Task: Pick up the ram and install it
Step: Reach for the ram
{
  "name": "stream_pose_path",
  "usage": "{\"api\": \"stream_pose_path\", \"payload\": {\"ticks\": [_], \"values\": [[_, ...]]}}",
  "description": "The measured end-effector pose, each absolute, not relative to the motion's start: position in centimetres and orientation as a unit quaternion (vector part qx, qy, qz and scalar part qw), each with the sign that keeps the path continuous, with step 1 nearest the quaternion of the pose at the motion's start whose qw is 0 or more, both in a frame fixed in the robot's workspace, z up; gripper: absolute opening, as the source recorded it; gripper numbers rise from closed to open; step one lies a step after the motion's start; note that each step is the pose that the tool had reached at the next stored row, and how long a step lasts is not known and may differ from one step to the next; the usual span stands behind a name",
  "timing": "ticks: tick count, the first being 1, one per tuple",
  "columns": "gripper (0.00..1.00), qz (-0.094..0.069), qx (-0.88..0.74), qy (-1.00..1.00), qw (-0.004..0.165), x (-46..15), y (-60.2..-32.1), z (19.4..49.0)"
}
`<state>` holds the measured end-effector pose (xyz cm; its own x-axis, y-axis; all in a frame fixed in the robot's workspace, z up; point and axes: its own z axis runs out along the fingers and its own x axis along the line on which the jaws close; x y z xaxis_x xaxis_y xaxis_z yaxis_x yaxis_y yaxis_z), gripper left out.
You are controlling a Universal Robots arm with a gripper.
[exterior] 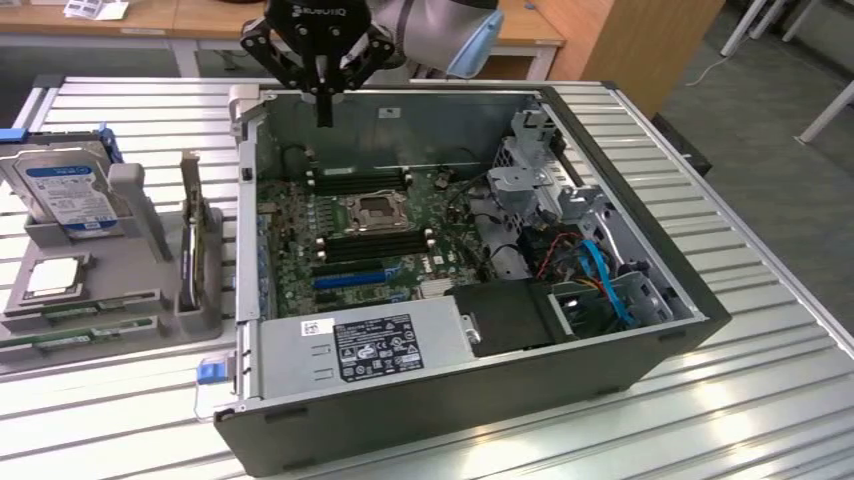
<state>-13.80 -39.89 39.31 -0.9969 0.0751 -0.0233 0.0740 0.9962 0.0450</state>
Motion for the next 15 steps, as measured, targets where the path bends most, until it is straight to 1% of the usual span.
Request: {"api": "stream_pose_path", "payload": {"ticks": [15], "values": [[0.11,0.022,0.037,0.999,0.012,-20.5,-39.9,39.3]]}}
